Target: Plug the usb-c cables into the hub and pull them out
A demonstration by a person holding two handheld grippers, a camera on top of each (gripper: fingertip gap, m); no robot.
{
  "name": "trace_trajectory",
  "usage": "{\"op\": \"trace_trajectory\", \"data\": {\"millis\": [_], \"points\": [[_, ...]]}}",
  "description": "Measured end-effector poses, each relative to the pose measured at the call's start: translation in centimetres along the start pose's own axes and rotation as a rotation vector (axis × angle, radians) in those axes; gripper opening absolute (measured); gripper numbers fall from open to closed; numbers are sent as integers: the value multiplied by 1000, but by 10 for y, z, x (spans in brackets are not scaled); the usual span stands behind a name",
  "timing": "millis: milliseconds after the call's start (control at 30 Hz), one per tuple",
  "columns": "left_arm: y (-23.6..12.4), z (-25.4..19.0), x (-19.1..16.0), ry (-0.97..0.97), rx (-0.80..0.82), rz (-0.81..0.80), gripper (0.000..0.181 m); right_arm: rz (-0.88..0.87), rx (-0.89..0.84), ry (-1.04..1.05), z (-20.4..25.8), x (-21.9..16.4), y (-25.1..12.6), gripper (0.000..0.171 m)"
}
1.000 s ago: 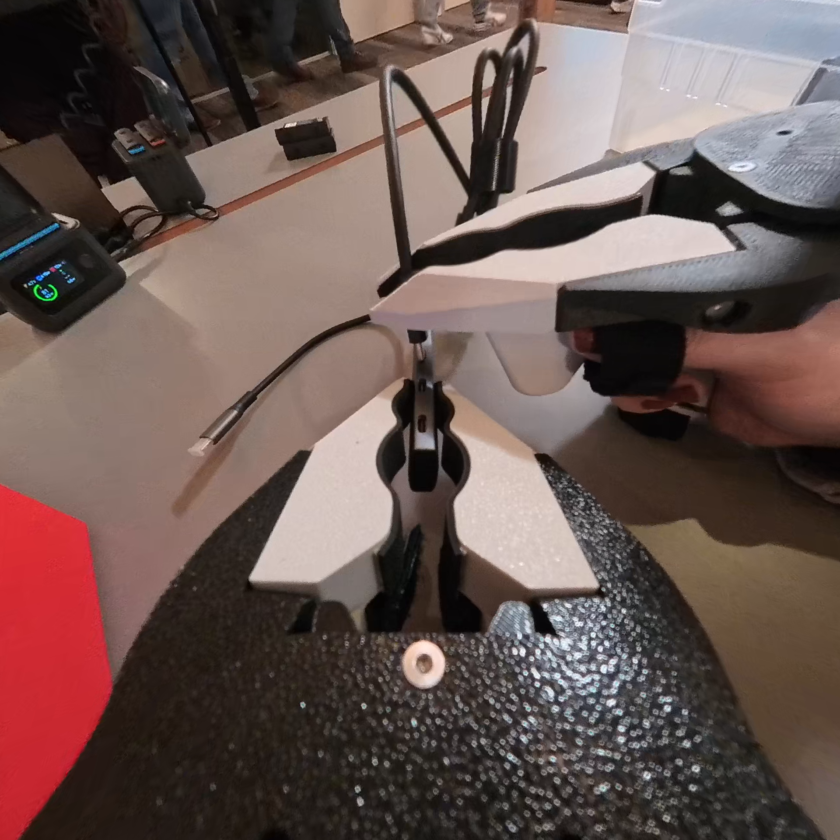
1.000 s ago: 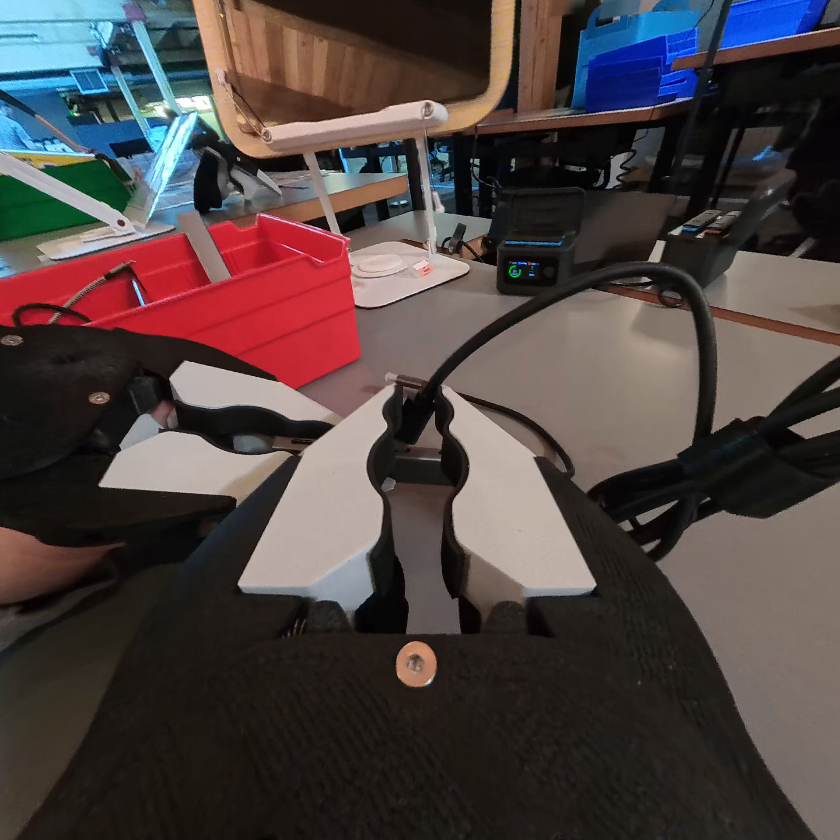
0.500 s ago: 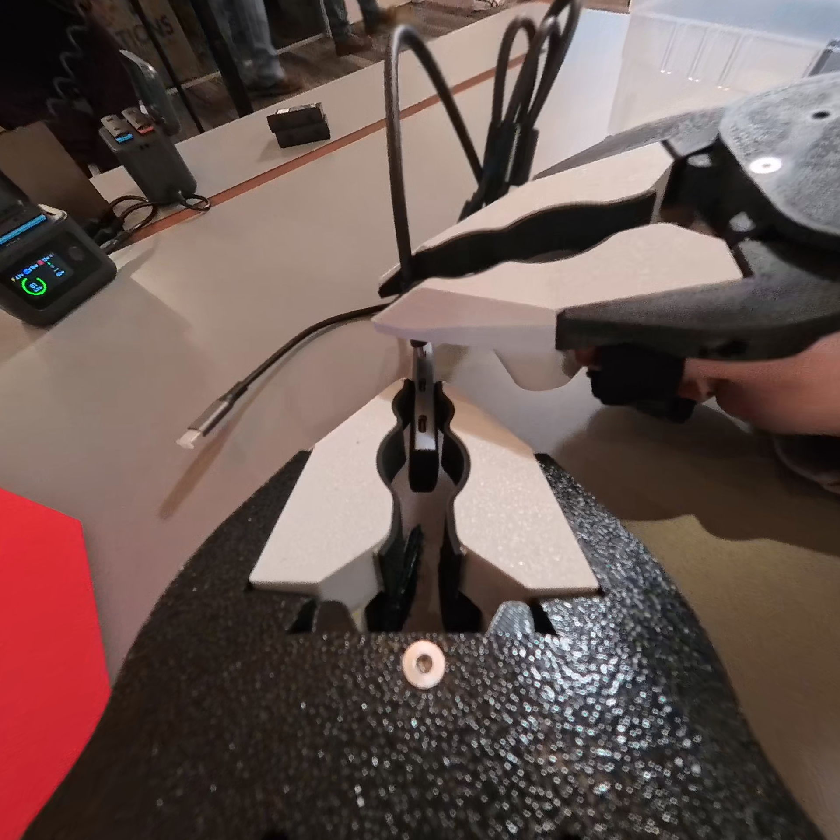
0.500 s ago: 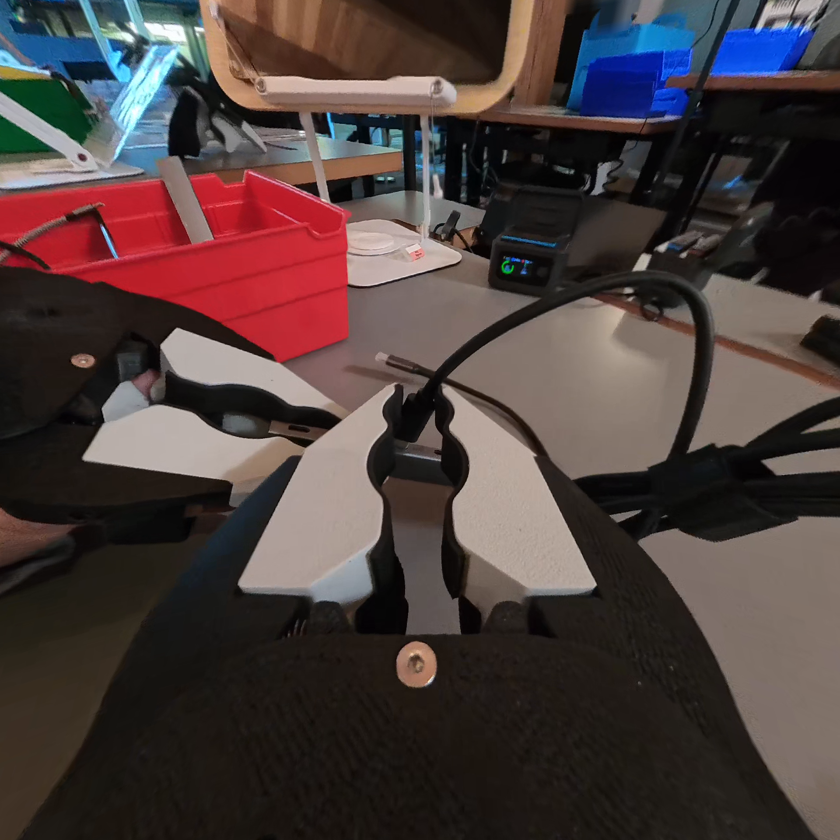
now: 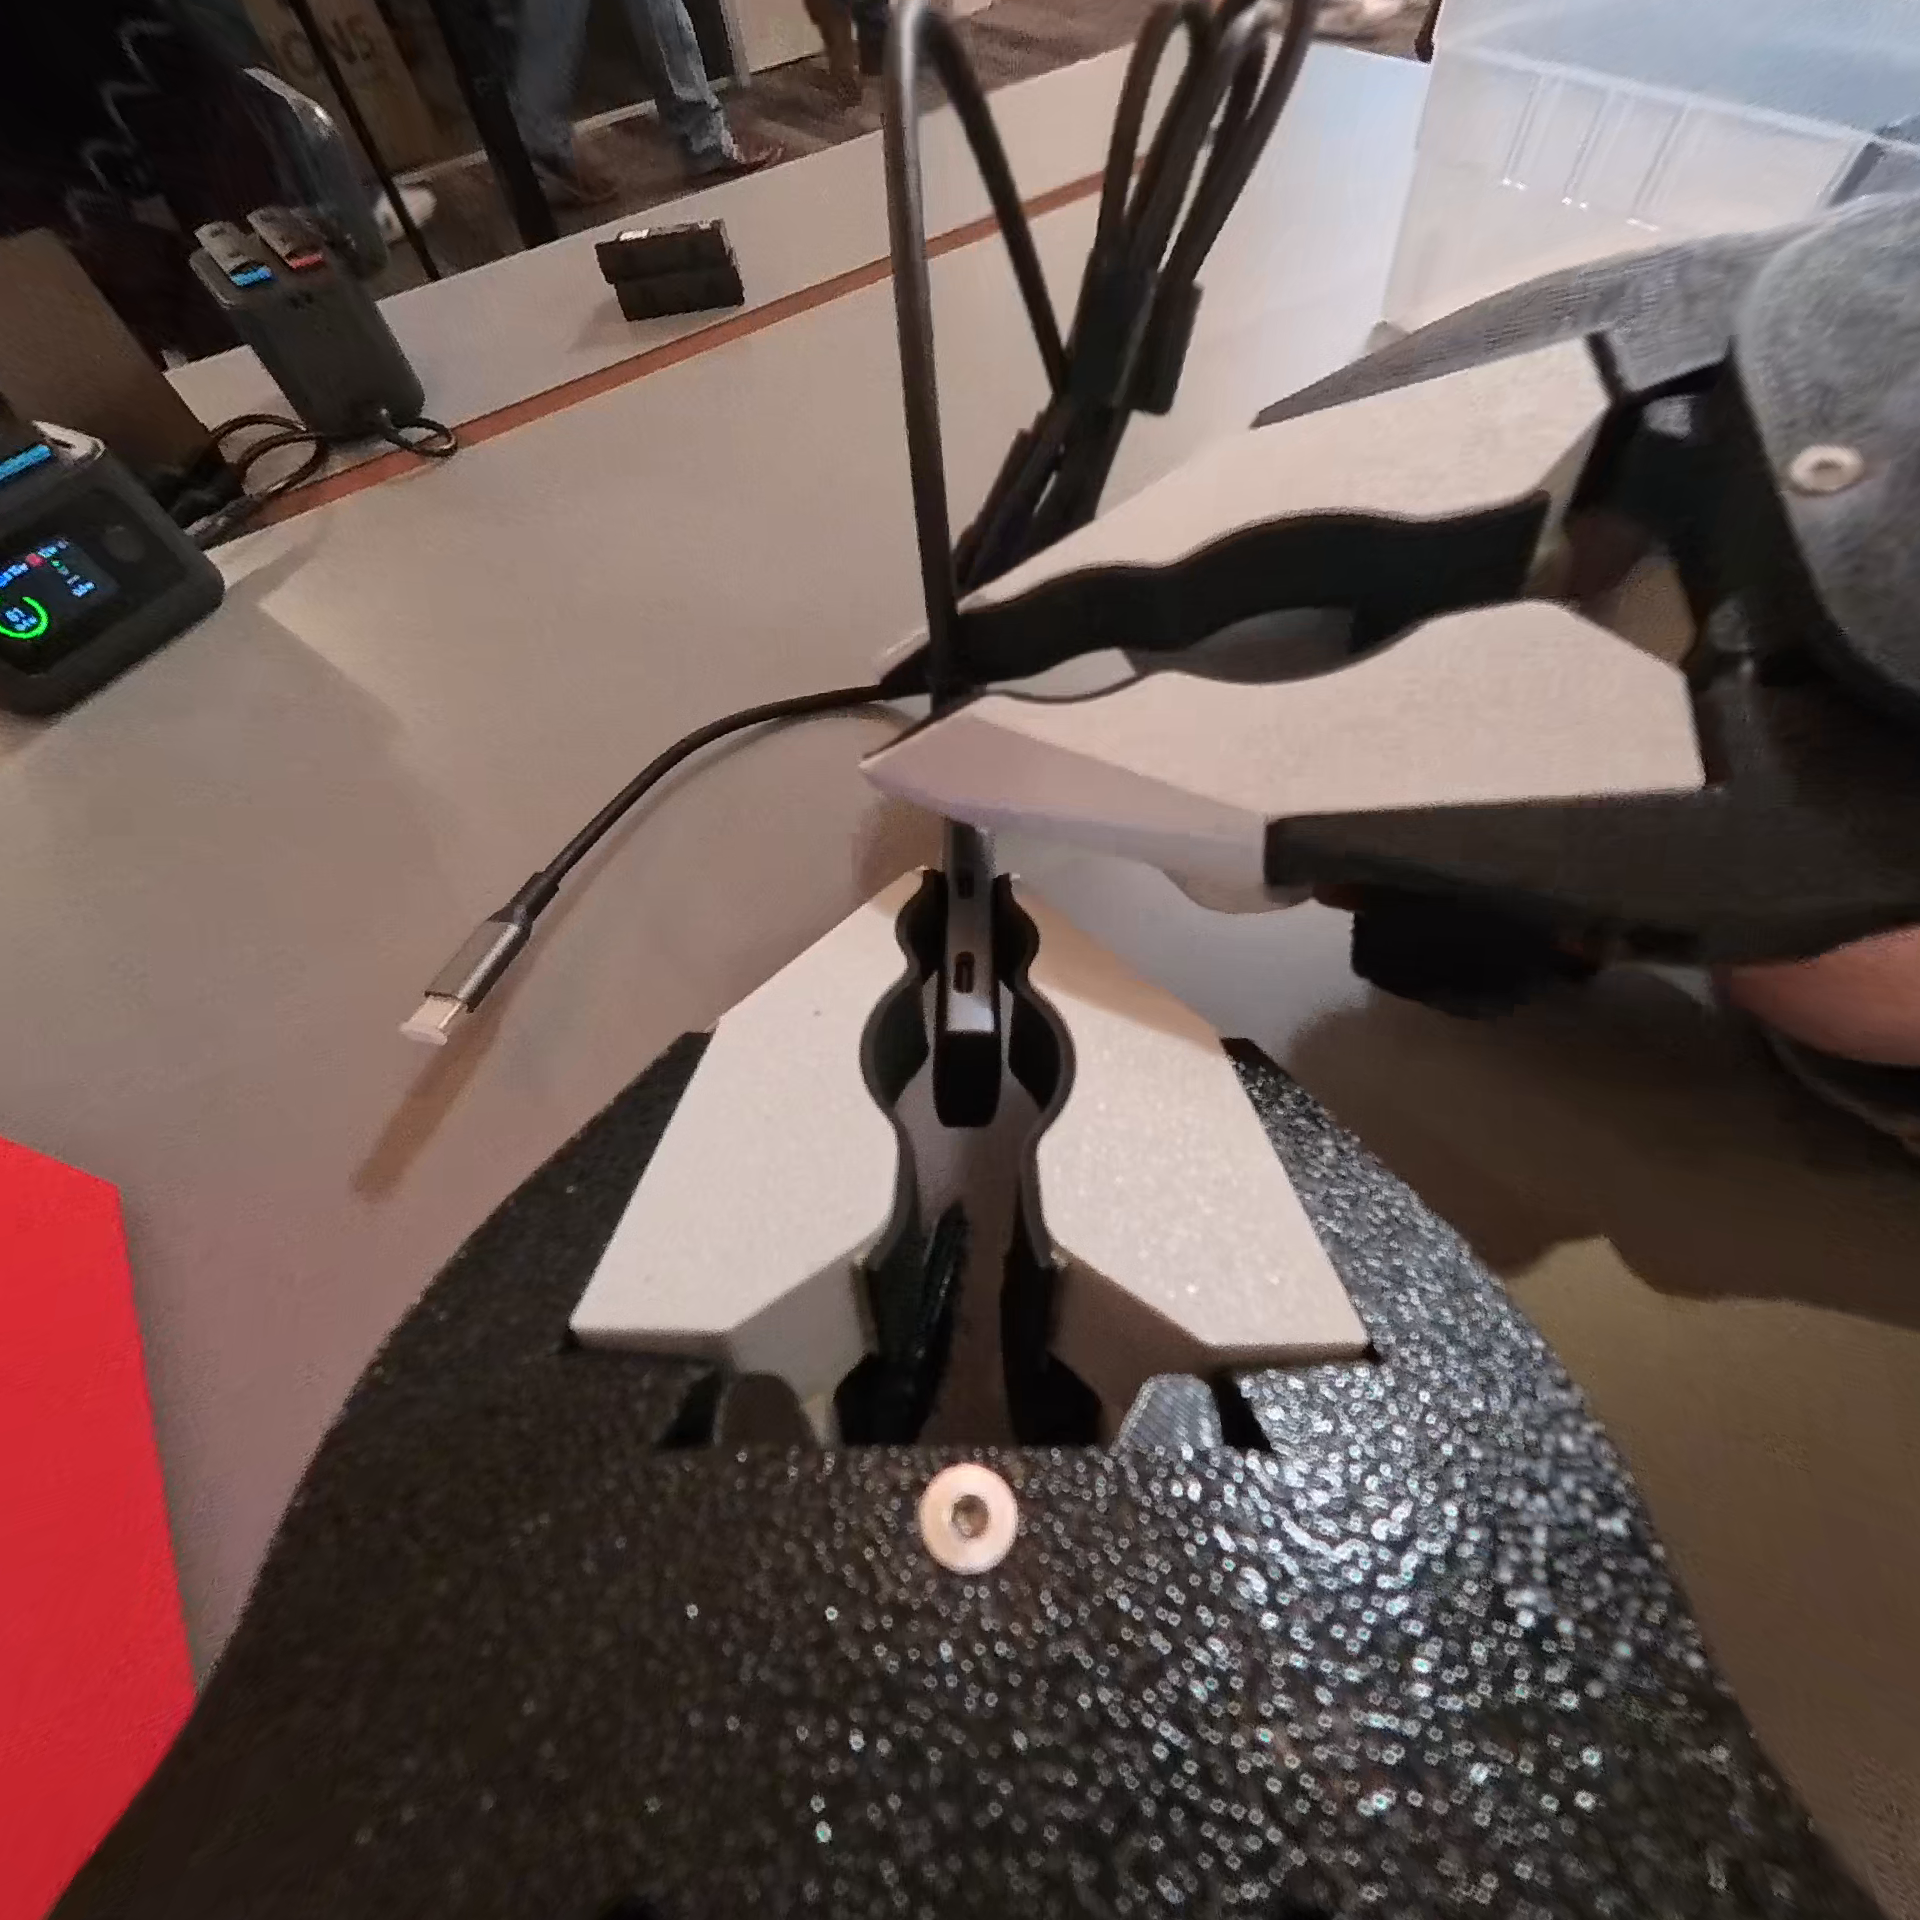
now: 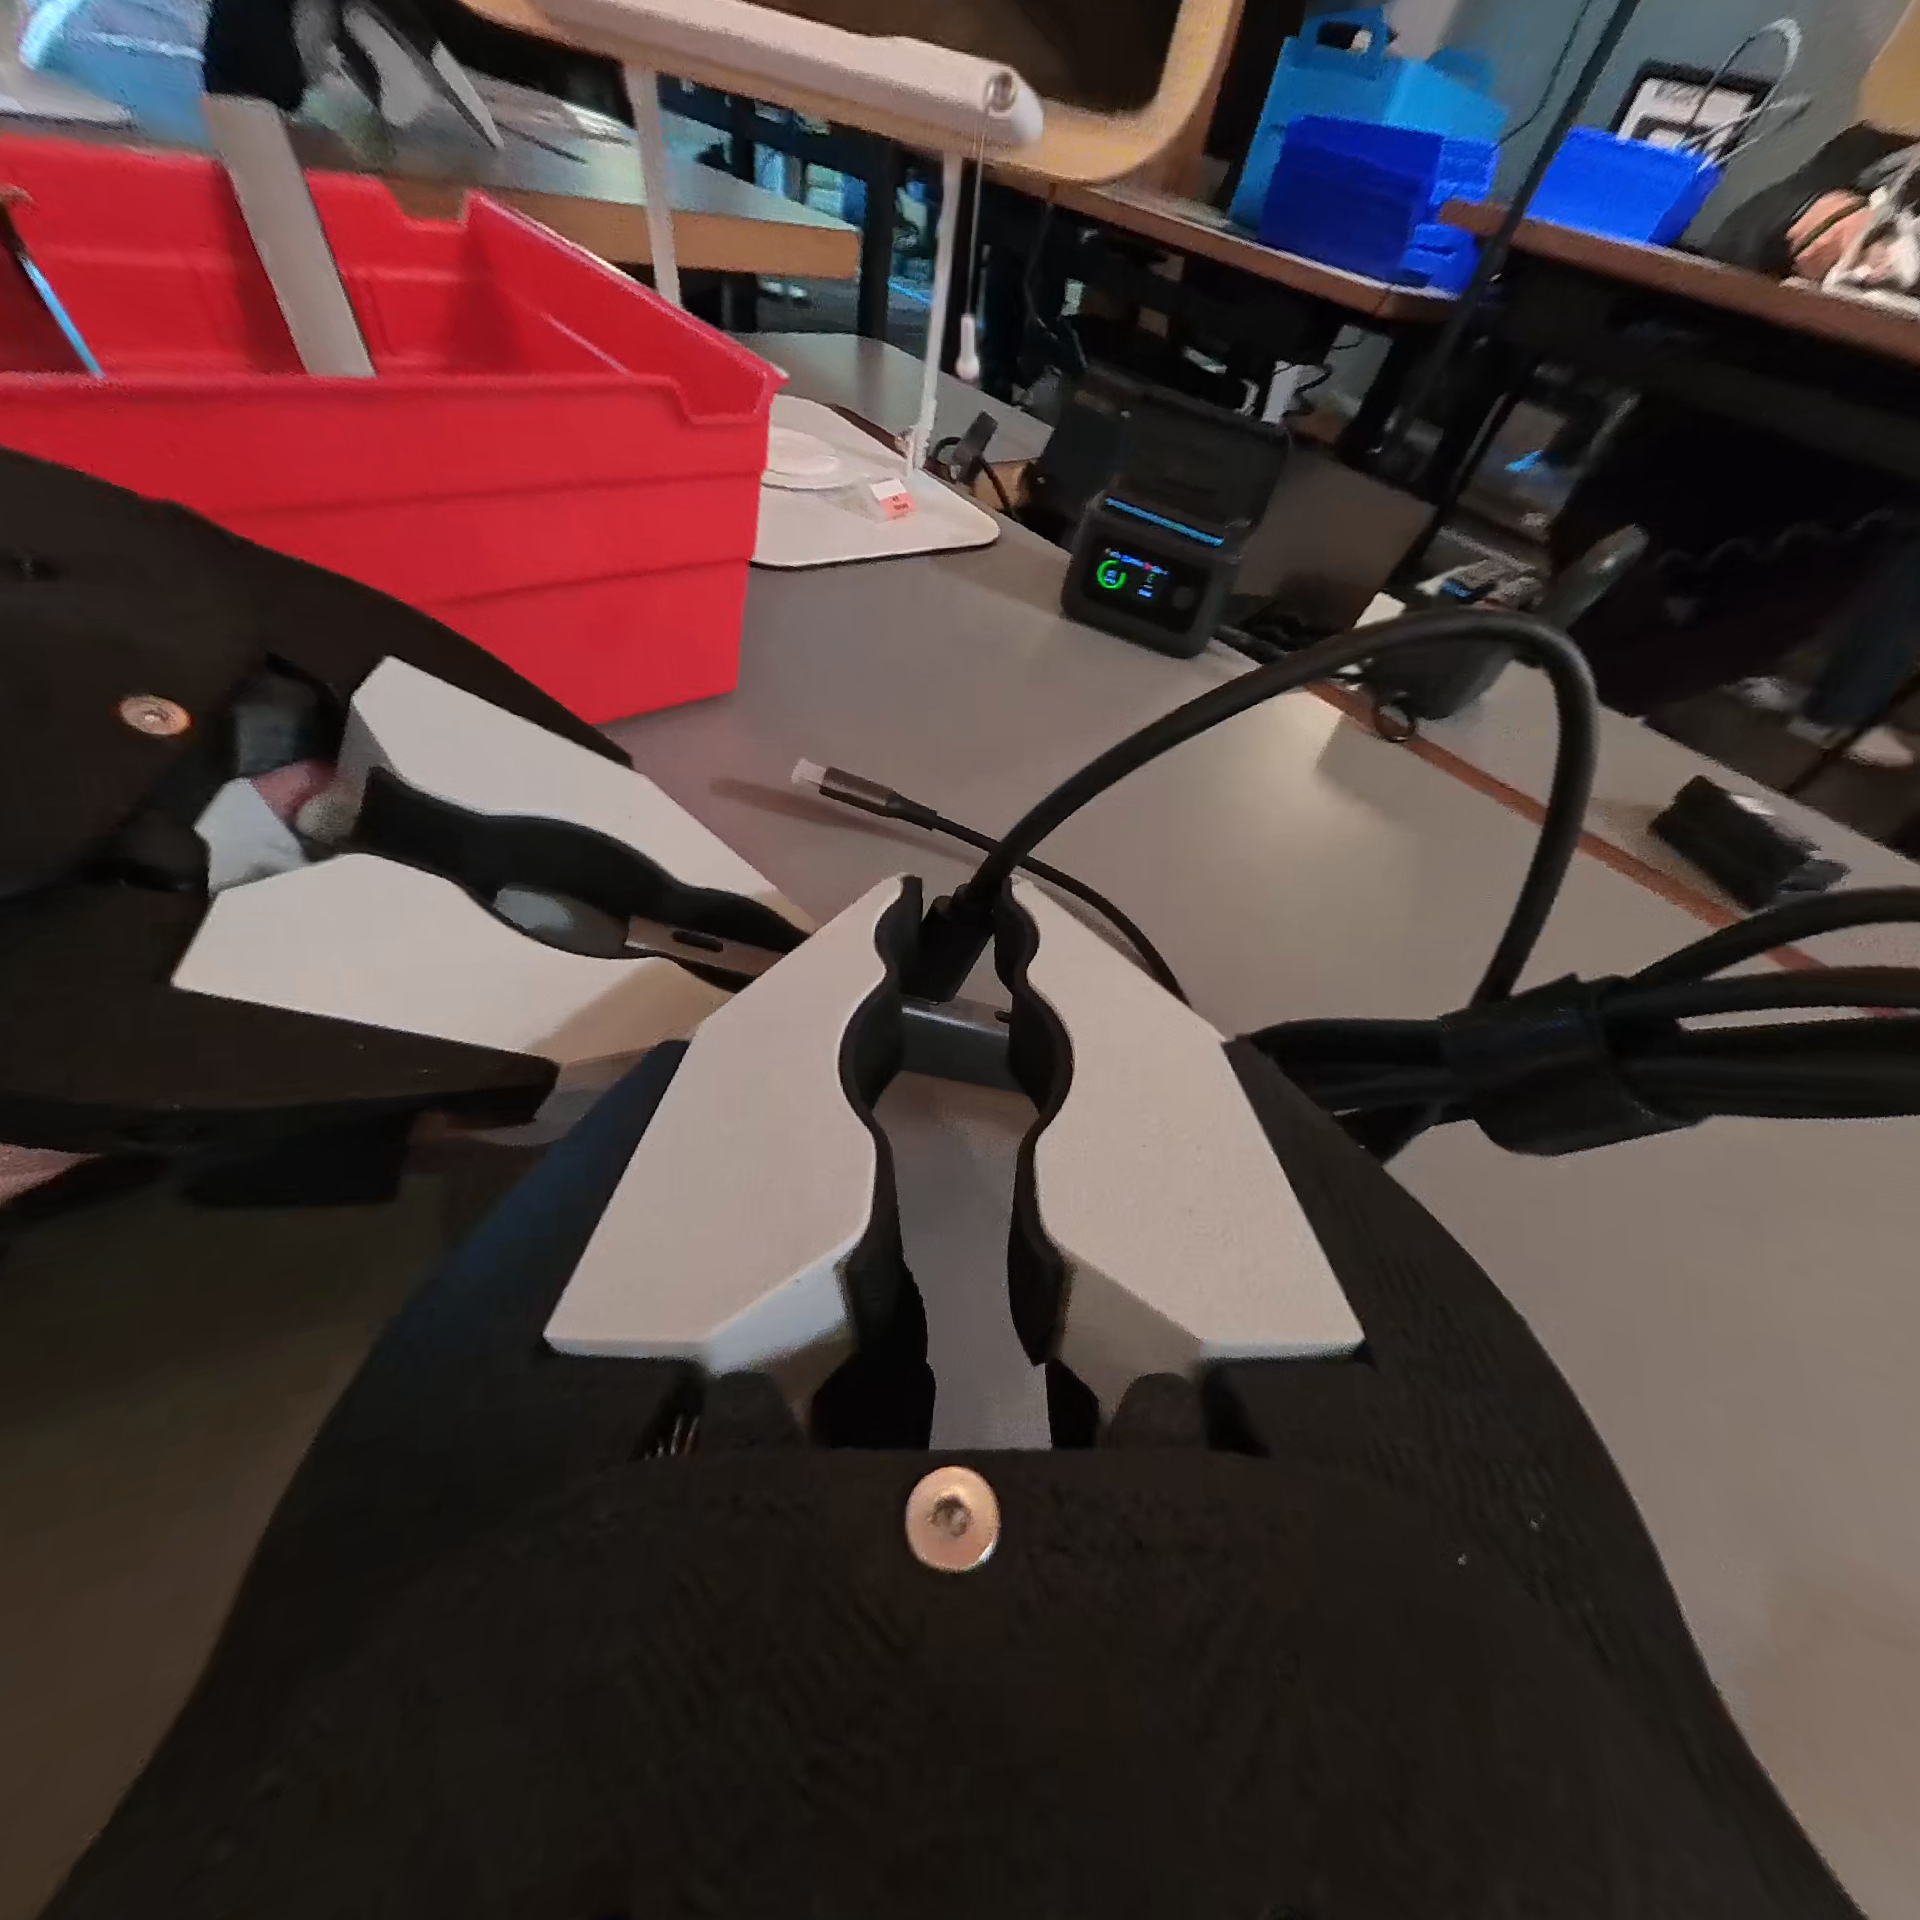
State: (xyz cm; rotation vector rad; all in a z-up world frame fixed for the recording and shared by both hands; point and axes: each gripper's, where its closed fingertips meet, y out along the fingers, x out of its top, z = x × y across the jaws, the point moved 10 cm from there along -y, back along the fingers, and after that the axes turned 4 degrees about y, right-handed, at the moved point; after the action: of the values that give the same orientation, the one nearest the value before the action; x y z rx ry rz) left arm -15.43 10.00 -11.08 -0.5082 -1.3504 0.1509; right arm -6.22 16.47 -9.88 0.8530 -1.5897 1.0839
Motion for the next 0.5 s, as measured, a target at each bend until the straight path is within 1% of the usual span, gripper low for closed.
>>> {"op": "trace_trajectory", "data": {"millis": [100, 333, 433, 500], "points": [[1, -2, 0, 26, 6, 8, 7, 17, -34, -3, 2, -1, -1, 13], [4, -3, 0, 57, 10, 28, 7, 67, -57, 127, 2, -3, -2, 13], [4, -3, 0, 48, 10, 34, 7, 70, -34, 211, -1, -4, -1, 13], [5, -2, 0, 46, 12, 43, 7, 77, -35, 212, -1, -5, -1, 13]]}}
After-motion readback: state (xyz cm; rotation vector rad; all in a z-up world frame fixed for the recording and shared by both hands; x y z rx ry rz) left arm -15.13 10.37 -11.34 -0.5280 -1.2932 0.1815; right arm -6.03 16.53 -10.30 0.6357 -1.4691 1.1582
